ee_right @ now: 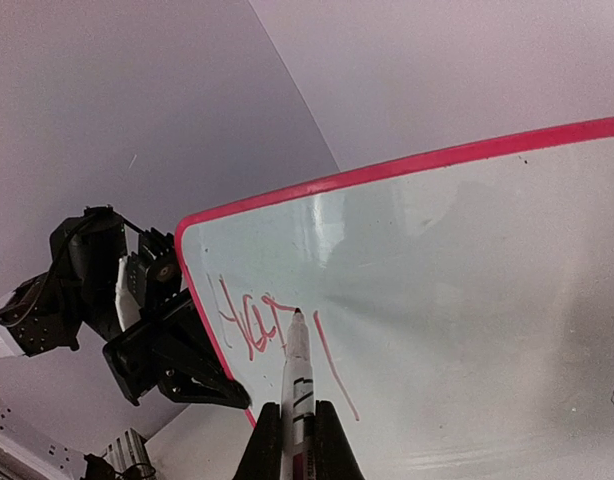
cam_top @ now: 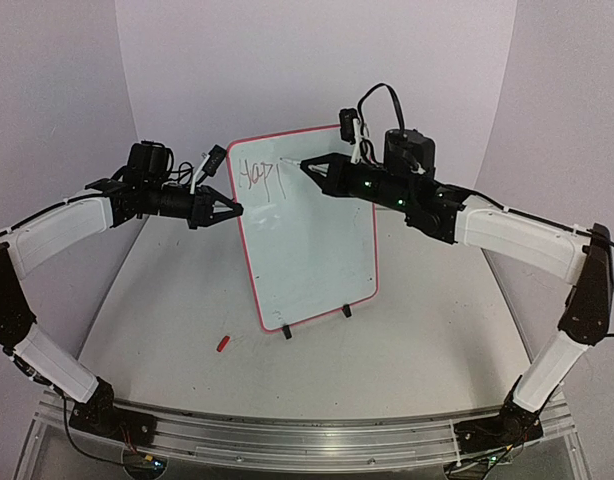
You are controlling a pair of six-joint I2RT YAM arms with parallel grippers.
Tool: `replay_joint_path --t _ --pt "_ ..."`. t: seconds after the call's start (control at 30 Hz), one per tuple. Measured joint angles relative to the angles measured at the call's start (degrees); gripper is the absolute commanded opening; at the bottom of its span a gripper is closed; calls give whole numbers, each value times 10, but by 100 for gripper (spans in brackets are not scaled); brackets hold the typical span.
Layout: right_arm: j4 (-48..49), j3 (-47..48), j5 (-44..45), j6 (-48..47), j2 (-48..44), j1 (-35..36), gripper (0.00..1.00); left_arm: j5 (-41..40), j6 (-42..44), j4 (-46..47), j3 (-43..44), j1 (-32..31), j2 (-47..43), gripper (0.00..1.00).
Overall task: Write a sentence on the whiteboard
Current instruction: Write on the whiteboard with the whiteboard.
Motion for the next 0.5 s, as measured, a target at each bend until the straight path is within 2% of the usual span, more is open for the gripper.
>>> replay_joint_path --t 0.5 --pt "5 15 12 1 31 2 0 -2 -2 0 0 0 0 0"
